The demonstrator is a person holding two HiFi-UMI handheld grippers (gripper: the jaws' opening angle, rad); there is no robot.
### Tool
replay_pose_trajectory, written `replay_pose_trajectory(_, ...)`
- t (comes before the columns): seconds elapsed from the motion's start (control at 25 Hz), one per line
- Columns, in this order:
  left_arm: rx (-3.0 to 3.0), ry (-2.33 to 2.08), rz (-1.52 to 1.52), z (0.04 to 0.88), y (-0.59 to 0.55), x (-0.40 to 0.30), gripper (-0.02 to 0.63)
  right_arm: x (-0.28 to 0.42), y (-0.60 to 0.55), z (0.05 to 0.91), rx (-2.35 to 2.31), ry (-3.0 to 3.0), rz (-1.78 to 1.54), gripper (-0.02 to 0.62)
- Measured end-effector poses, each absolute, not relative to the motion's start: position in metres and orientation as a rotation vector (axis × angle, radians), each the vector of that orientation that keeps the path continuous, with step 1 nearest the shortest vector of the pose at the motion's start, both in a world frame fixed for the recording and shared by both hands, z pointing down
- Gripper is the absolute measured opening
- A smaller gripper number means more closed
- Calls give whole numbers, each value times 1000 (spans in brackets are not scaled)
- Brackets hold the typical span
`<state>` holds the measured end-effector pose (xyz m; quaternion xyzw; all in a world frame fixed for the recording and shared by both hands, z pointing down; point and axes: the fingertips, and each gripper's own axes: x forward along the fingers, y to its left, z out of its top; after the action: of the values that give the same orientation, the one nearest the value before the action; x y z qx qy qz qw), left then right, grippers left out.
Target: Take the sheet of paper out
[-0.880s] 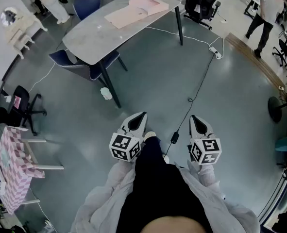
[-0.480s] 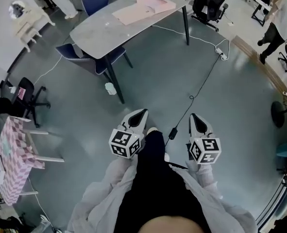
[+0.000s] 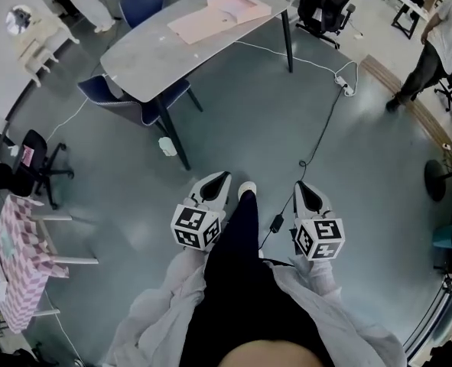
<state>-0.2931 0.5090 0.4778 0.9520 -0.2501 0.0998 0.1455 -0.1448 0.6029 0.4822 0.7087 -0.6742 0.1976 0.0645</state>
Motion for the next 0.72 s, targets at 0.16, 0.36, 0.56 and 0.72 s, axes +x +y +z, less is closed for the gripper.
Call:
replay_pose_trajectory(0.16,2741,-731,279,479,467,-275,9,-126,563,486,2127,-2027,594,8)
replay_pose_trajectory(0.36,2727,-761,262,472,399,-246,9,-102,500,480,2093,-2036,579,8)
replay_pose_trajectory(0.56,2726,-747,276,463,333,-217,93,-79,434,471,2089,-2048,584,8)
replay_pose_trajectory(0.72,2715,-738,269,459,283,-203,143,-64,384,465,2091,-2056,575,8)
